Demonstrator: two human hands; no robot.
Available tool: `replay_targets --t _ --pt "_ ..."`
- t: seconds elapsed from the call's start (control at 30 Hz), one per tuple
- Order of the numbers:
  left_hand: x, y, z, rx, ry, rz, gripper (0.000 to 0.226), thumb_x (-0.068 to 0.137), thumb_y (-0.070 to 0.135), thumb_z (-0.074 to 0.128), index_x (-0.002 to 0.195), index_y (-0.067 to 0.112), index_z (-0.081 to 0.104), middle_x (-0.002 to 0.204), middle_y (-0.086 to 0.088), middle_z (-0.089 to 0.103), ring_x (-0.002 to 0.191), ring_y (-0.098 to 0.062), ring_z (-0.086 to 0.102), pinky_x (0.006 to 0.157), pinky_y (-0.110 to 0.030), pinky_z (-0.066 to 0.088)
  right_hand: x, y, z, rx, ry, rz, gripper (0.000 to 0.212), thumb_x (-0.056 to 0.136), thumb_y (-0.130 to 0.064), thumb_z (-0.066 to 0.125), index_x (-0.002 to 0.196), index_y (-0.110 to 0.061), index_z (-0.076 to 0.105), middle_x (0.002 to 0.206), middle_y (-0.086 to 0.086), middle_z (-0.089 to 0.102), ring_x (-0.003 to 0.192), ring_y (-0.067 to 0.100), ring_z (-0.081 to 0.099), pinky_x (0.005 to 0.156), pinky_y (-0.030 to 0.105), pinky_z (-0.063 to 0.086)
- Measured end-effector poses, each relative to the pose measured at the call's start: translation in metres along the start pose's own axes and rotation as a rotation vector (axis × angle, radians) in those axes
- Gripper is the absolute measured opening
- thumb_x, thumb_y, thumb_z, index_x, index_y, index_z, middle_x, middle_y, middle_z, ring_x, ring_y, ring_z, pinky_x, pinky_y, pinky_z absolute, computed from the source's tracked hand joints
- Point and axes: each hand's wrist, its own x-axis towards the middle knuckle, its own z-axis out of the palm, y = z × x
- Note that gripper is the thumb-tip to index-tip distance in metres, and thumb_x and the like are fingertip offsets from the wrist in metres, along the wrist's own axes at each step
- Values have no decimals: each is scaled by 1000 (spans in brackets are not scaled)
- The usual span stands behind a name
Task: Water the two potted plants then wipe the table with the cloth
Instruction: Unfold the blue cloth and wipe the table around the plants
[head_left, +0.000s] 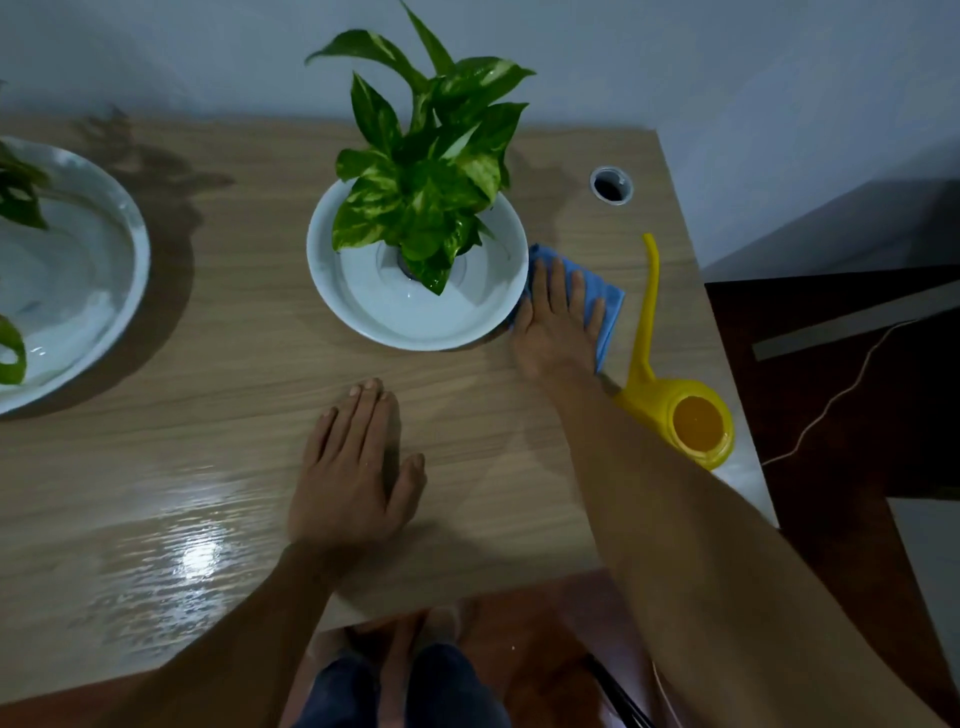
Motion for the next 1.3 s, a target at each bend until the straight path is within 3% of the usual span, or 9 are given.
replay_targets --t 0.37,0.5,0.7,0.87,1.1,1.3 --pt "2 -3 7 13 88 11 76 95 49 47 153 0 43 165 -16 35 156 -28 29 123 -55 28 89 -5 -30 -74 -4 -86 59 109 -48 9 165 -33 -2 173 -8 -7 160 20 -11 127 53 -5" --pt "1 -2 4 21 46 0 77 96 51 44 155 2 40 166 -14 32 158 -25 24 126 -52 24 93 -6 -32 -73 -11 -108 59 109 -49 10 165 -32 -1 174 -7 -6 160 21 -9 127 54 -4" --pt "-1 -1 -4 -13 -18 -2 76 97 49 48 158 5 35 169 -11 28 159 -24 19 127 -50 18 28 -3 -18 -23 -16 -46 59 109 -49 7 165 -32 -3 173 -10 -9 160 18 -12 127 51 -8" --pt "-4 -7 -19 -142 -72 10 74 102 51 36 161 8 27 171 -8 22 160 -22 13 129 -46 12 -55 -11 7 20 -39 31 62 108 -51 10 165 -31 -3 173 -7 -8 159 19 -12 127 53 -8" --pt "-54 -105 -69 -82 -12 -26 72 101 50 37 159 9 34 167 -8 34 157 -23 26 128 -45 17 -152 -105 50 15 -25 68 63 108 -51 10 165 -27 -4 173 -6 -10 160 21 -12 127 55 -6" --pt "-124 -211 -100 -47 19 -212 73 100 51 38 160 10 33 169 -6 29 158 -22 23 128 -44 17 -209 -233 96 -34 -13 -92 63 108 -49 14 165 -24 -1 173 -3 -5 160 25 -7 126 58 -5"
